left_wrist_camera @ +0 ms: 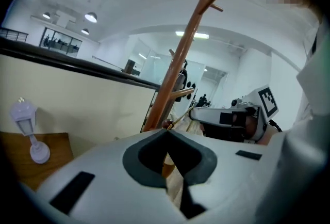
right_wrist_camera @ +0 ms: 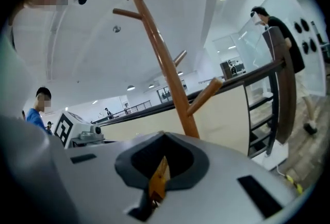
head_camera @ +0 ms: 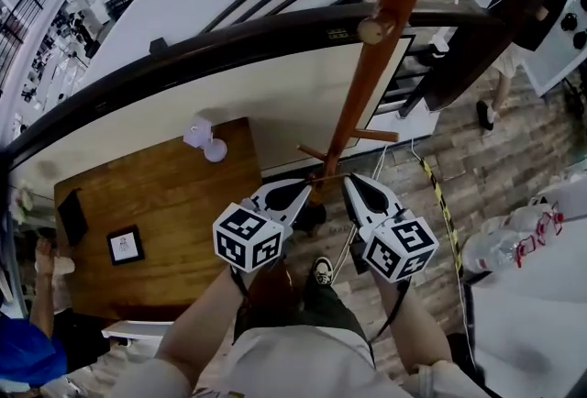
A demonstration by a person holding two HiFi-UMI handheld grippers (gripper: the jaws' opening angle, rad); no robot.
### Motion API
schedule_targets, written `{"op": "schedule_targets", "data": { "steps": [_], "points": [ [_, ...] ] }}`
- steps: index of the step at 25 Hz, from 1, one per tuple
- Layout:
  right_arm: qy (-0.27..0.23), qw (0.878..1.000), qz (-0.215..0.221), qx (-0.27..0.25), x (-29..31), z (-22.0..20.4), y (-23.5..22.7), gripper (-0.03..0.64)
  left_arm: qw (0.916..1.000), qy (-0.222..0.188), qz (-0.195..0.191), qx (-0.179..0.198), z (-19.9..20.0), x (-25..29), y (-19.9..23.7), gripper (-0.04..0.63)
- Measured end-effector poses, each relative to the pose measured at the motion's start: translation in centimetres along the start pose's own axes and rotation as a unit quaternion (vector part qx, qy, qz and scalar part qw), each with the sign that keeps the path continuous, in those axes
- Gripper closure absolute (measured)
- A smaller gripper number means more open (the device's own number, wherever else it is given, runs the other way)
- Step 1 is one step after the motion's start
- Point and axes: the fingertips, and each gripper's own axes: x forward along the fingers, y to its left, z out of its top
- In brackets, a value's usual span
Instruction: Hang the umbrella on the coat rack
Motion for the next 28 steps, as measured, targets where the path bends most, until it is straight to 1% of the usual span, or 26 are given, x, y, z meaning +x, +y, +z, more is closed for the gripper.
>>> {"op": "schedule_targets", "data": {
  "steps": [8,15,21,23,28],
  "points": [
    [0.017,0.999,-0.016,0.03,2.4,-4.6,-3.2,0.614,0.9992,0.029,0.003,-0.027,-4.4,2.7,2.7,0.592],
    [0.029,0.999,0.0,0.022,4.6,-7.1,-4.3,0.614,0.9981,0.044,0.011,-0.043,-6.8,5.4,4.6,0.592],
    [0.032,0.999,0.003,-0.001,6.4,-7.8,-5.4,0.614,0.9982,0.044,0.021,-0.037,-7.3,7.9,5.9,0.591],
    [0.036,0.999,0.001,-0.008,6.9,-8.0,-5.8,0.614,0.9982,0.043,0.019,-0.037,-7.3,8.6,6.1,0.591],
    [0.041,0.999,-0.008,-0.008,7.4,-8.2,-6.4,0.612,0.9985,0.048,0.014,-0.019,-7.2,10.0,6.0,0.592]
  ]
}}
